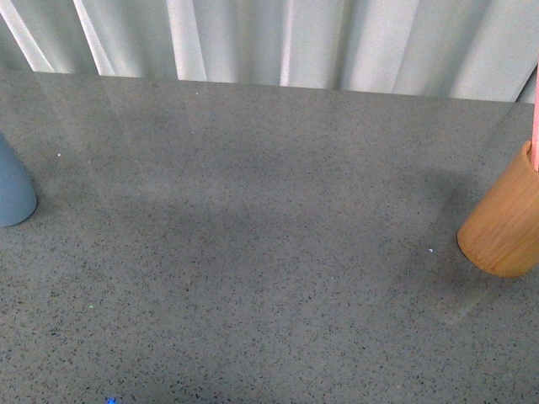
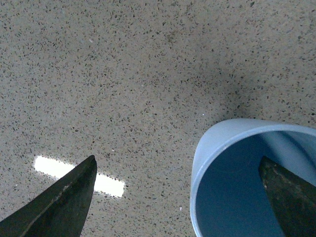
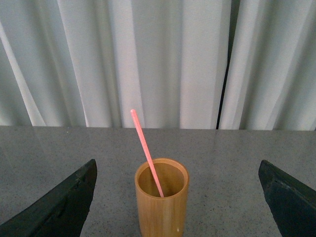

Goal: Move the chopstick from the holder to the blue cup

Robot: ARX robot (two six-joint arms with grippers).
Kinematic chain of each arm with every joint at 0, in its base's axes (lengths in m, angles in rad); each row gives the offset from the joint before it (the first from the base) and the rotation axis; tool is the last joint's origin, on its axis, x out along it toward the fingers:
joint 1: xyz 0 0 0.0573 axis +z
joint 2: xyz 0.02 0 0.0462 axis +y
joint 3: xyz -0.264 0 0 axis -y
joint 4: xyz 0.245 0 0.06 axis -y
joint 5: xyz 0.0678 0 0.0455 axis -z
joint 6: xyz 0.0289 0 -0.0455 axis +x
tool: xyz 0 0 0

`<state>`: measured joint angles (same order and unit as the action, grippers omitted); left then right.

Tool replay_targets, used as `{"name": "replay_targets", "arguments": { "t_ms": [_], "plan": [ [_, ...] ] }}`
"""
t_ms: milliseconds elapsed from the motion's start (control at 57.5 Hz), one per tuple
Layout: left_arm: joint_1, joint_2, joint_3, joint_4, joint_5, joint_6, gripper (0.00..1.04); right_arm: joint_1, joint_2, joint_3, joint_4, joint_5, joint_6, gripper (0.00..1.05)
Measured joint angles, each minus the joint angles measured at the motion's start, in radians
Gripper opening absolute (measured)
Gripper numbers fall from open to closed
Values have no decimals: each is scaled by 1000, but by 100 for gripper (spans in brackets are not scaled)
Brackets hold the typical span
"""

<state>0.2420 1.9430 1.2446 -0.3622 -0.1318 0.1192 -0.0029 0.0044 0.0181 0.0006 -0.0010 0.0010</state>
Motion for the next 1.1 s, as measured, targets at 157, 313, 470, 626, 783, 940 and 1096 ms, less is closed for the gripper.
{"name": "replay_targets", "arguments": {
  "t_ms": [157,313,470,626,783,940,1096],
  "plan": [
    [-13,29,7,-5,-15,-2,98,0,0,0,0,0,0,95],
    [-28,55,18,-16,-24,-5,98,0,0,0,0,0,0,95],
    [-45,58,23,-23,-14,-3,80,0,0,0,0,0,0,95],
    [-55,57,31,-43,6,4,55,0,0,0,0,0,0,95],
    [-68,44,24,-51,33,9,31,0,0,0,0,0,0,95],
    [-81,18,16,-62,61,18,8,0,0,0,0,0,0,95],
    [-109,-18,6,-79,83,25,3,0,0,0,0,0,0,95]
  ]
}}
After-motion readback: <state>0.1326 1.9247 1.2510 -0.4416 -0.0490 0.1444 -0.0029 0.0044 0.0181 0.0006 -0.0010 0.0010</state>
